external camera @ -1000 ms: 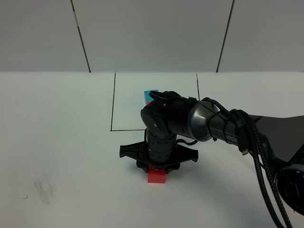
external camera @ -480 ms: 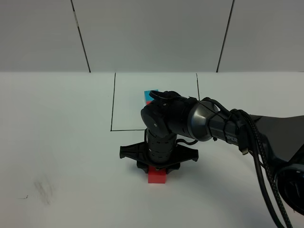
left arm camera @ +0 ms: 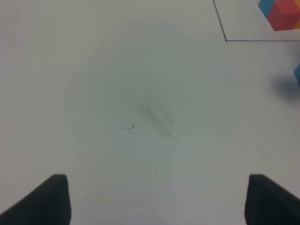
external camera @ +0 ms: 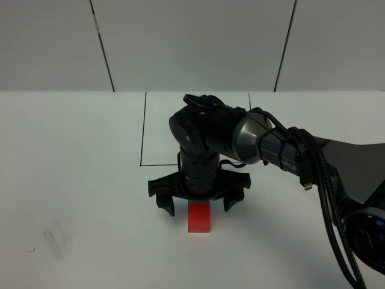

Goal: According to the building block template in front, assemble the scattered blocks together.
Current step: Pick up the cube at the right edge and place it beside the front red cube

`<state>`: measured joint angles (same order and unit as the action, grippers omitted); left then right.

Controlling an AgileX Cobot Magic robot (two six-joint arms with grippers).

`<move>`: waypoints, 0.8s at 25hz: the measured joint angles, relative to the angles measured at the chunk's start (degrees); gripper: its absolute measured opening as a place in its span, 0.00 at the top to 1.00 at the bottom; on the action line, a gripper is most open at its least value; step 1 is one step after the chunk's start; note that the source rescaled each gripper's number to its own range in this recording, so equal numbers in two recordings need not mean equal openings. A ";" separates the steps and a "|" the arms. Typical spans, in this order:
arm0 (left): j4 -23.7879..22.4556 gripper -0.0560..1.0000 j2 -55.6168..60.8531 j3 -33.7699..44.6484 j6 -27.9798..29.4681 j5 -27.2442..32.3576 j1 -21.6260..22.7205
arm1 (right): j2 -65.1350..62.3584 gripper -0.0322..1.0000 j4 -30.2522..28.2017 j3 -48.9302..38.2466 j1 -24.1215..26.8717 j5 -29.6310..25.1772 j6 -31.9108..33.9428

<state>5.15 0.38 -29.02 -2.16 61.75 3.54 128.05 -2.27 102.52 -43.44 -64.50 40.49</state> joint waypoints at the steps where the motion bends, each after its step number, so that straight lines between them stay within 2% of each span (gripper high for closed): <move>1: 0.00 0.20 0.00 0.00 0.00 0.00 0.00 | 0.00 0.01 0.00 2.69 0.00 -2.55 -0.91; 5: 0.00 0.20 0.00 0.00 0.00 0.00 0.00 | -1.01 0.00 0.00 9.70 0.00 -4.18 -7.37; 8: 0.00 0.20 0.00 0.00 0.00 0.00 0.00 | -4.01 0.01 -0.62 10.73 -0.05 -4.46 -10.57; 11: 0.00 0.20 0.00 0.00 0.00 0.00 0.00 | -8.24 0.06 -6.21 10.73 -0.05 -4.76 -12.01; 16: 0.00 0.20 0.00 0.00 0.00 0.00 0.00 | -16.99 0.28 -19.57 10.78 -0.05 -4.87 -14.07; 20: 0.00 0.20 0.00 0.00 0.00 0.00 0.00 | -26.35 0.53 -26.48 10.78 -0.05 -4.98 -17.89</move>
<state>5.15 0.38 -29.02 -2.16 61.75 3.54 101.69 -28.75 113.30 -43.49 -69.48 22.61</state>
